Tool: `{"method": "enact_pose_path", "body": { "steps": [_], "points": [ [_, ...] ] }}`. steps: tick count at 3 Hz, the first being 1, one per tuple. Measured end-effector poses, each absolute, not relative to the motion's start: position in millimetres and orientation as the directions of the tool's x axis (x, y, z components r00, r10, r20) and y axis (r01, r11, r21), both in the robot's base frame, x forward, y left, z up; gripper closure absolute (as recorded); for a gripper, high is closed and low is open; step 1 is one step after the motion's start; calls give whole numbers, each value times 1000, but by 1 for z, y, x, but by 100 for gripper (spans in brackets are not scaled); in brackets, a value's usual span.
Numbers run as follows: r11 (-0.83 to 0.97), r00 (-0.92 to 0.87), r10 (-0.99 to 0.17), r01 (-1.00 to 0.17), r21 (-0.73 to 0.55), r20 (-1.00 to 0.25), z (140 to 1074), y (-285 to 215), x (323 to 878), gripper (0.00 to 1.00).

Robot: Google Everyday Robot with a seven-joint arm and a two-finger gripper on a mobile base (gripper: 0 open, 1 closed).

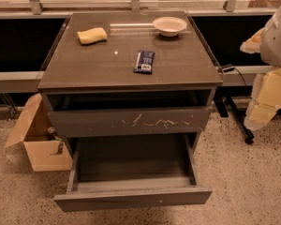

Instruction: Close middle drawer

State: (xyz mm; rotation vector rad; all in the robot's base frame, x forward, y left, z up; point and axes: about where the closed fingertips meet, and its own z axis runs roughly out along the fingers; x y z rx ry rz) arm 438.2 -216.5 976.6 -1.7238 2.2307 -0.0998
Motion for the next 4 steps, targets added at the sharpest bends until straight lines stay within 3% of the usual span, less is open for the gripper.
{"method": "enact_pose_path", "body": {
  "steps": [2, 4],
  "points": [
    [258, -203, -951, -937, -236, -234, 955, -214, 443, 0],
    [250, -189, -877, -964, -84, -442, 810, -179, 460, 0]
  ]
}}
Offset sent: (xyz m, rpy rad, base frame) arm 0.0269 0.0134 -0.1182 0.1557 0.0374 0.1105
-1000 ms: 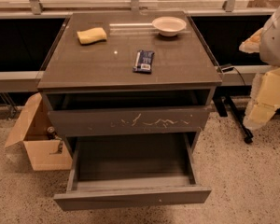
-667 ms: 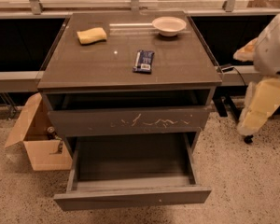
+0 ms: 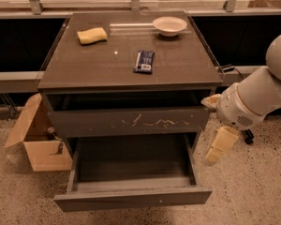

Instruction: Close middle drawer

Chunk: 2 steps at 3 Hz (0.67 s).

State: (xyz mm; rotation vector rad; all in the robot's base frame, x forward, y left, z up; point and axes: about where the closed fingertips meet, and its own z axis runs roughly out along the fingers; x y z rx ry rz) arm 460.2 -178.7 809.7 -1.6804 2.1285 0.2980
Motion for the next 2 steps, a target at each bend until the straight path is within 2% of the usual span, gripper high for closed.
{"method": "enact_pose_path", "body": {
  "steps": [1, 2],
  "points": [
    [250, -189, -877, -965, -84, -442, 809, -179, 460, 0],
    [174, -164, -877, -985, 19, -452, 711, -162, 455, 27]
  ]
}}
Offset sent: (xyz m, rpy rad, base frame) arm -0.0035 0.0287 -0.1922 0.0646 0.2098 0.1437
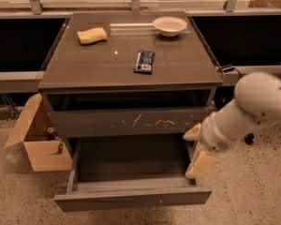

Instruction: Close middle drawer

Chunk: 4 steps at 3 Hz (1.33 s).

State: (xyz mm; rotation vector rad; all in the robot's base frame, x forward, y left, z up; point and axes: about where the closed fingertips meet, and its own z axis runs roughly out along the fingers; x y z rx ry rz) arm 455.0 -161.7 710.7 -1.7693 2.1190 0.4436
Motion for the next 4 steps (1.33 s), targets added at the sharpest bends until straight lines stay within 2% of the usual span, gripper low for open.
{"method": "enact_pose_path", "body": {
  "steps": [2, 3, 4],
  "points": [
    [46, -102, -873, -991, 128, -478, 564, -127, 430, 73],
    [-16, -78, -894, -979, 205, -442, 478, -108, 408, 100],
    [-49, -59, -904, -969, 241, -423, 441, -97, 395, 100]
  ]
}}
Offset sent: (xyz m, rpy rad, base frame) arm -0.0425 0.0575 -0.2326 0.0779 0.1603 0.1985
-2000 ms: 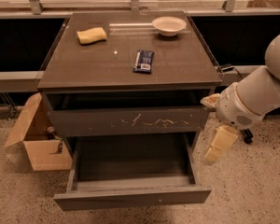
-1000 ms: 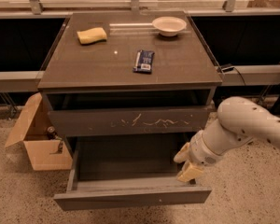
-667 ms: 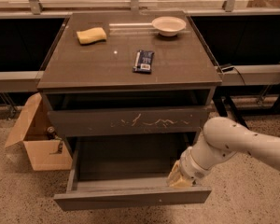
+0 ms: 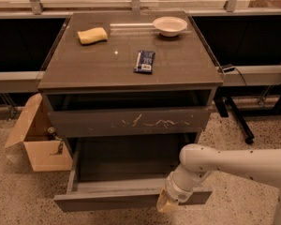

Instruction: Close middle drawer

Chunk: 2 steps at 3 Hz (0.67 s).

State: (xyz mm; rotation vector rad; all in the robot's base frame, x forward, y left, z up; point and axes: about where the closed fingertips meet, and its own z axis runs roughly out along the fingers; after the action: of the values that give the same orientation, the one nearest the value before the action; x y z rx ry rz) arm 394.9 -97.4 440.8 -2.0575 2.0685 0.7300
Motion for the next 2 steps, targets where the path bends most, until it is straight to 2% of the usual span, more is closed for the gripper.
{"method": "enact_pose_path", "body": {
  "steps": [1, 2],
  "points": [
    [-56, -49, -921, -965, 255, -388, 414, -91, 387, 96],
    [-19, -76, -928, -968, 250, -364, 400, -94, 391, 65]
  ]
}}
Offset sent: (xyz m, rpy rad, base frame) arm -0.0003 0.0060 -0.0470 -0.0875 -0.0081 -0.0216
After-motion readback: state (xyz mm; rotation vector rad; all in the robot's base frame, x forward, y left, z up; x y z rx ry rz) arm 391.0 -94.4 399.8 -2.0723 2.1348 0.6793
